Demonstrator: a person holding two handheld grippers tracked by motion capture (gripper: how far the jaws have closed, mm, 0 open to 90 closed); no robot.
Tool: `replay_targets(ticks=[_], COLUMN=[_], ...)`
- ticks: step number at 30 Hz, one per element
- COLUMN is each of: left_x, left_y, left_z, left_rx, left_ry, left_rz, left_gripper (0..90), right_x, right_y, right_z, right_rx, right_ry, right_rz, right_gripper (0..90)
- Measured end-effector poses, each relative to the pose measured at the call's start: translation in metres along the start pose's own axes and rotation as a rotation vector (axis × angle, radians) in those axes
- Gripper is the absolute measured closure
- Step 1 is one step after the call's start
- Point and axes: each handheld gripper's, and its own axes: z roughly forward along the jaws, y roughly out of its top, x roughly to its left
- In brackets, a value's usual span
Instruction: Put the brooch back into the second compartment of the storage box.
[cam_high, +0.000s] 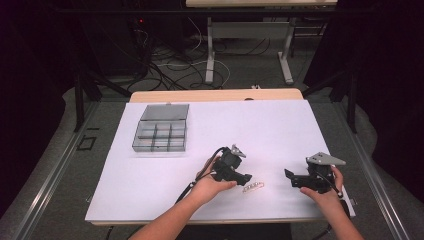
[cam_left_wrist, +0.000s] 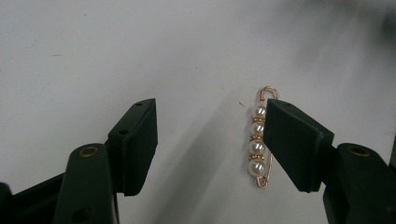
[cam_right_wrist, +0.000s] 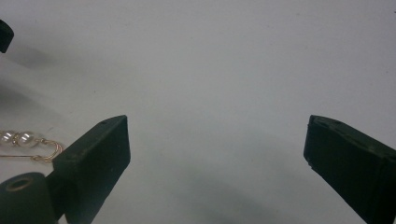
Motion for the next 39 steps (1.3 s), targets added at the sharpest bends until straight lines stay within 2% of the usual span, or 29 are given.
replay_targets(ticks=[5,7,12,19,23,25,32,34,39], left_x=[0.001,0.002,0.001,-0.002,-0.002,-0.003,-0.007,-0.008,-0.01], left_y=[0.003,0.005,0.007,0.009,0.011,0.011,0.011,0.011,0.013], left_z=[0.003,0.003,0.007,0.015,0.017,0.019,0.023,0.023,0.022], left_rx=[0.011,0.029,0.054,0.068,0.089,0.101,0.148,0.159,0.165], left_ry=[-0.005,-0.004,-0.007,-0.013,-0.027,-0.038,-0.057,-0.078,-0.097], left_rz=[-0.021,-0.016,-0.021,-0.02,-0.019,-0.012,0.0,-0.014,-0.022], left_gripper=[35.8,39.0,40.5,44.5,45.9,49.9,55.6,58.7,63.4], right_x=[0.0,0.0,-0.001,-0.002,-0.002,-0.002,-0.002,-0.002,-0.003], right_y=[-0.001,-0.001,-0.001,-0.001,-0.002,-0.002,-0.002,-0.002,-0.002], right_z=[0.001,0.001,0.002,0.002,0.002,0.003,0.003,0.003,0.003], right_rx=[0.002,0.005,0.007,0.015,0.013,0.014,0.017,0.017,0.019], right_ry=[0.002,0.0,0.0,-0.006,-0.004,-0.001,0.001,0.001,-0.002], right_rz=[-0.002,-0.003,-0.009,-0.008,-0.008,-0.006,-0.004,-0.006,-0.009], right_gripper=[7.1,7.6,8.0,8.5,8.7,9.0,9.4,9.5,10.0])
